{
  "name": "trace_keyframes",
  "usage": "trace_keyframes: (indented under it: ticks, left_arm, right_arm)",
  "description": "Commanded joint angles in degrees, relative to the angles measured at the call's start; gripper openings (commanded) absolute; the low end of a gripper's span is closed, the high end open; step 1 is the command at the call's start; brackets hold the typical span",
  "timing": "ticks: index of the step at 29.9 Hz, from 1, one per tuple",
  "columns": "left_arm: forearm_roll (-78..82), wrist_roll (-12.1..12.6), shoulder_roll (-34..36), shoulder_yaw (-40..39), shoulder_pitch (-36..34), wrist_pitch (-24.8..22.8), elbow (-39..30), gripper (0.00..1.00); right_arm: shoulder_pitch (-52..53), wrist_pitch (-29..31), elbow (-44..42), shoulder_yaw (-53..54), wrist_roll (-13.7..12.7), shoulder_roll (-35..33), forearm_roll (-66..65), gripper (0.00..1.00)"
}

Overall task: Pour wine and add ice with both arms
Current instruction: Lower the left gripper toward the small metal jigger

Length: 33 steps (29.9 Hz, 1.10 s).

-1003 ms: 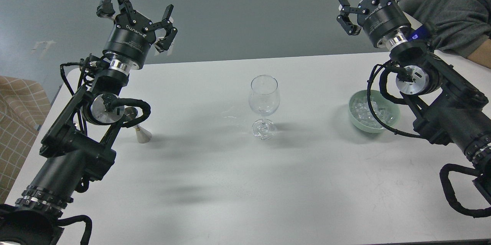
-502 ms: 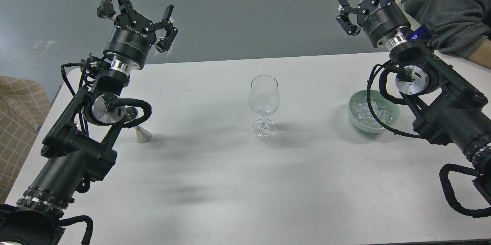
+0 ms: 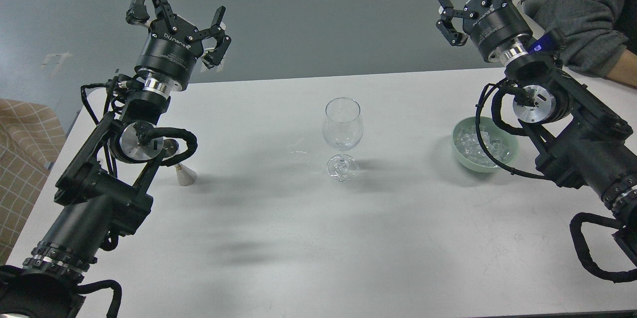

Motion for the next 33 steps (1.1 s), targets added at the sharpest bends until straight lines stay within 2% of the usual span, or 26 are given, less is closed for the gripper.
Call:
trace_keyframes:
  ticks: [1,5,11,13,17,20,22,23,27,33]
  left_arm:
    - [0.0,0.0,0.2,-0.3,0.0,0.0,0.0,0.99]
    - [-0.3,0.3,1.5,-0.8,0.0,0.3,-0.3,0.99]
    - [-4.0,3.3,9.3,-1.0,0.7,2.6,-6.0,0.99]
    - [-8.3,6.4,15.0,-1.4,5.0,3.1,-11.3,0.99]
    - [-15.8,9.5,21.7,-4.4,12.2,3.0,-19.7,0.99]
    - [-23.0,14.2,25.2,-11.1,22.8,3.3,-26.1,0.97]
    - [-25.4,16.8,25.3,-18.1,31.0,3.4,-29.9,0.94]
    - [-25.4,16.8,25.3,-18.1,31.1,3.4,-30.0,0.94]
    - [-27.5,22.7,21.2,-26.0,42.8,3.4,-36.1,0.93]
    - [-27.5,26.0,12.1,-28.4,52.1,3.2,-38.6,0.93]
  right_arm:
    - [0.1,0.0,0.0,0.1,0.0,0.0,0.0,1.0]
    - [0.1,0.0,0.0,0.1,0.0,-0.2,0.0,1.0]
    - [0.1,0.0,0.0,0.0,0.0,-0.3,0.0,1.0]
    - [0.1,0.0,0.0,0.1,0.0,-0.6,0.0,1.0]
    - [0.1,0.0,0.0,0.0,0.0,-0.6,0.0,1.0]
    - [0.1,0.0,0.0,0.0,-0.1,-0.6,0.0,1.0]
    - [0.1,0.0,0.0,0.0,-0.1,-0.6,0.0,1.0]
    - [0.1,0.0,0.0,0.0,-0.1,-0.6,0.0,1.0]
    - [0.1,0.0,0.0,-0.2,-0.1,-0.3,-0.1,1.0]
    - [0.1,-0.1,0.0,-0.3,-0.1,-0.3,0.0,1.0]
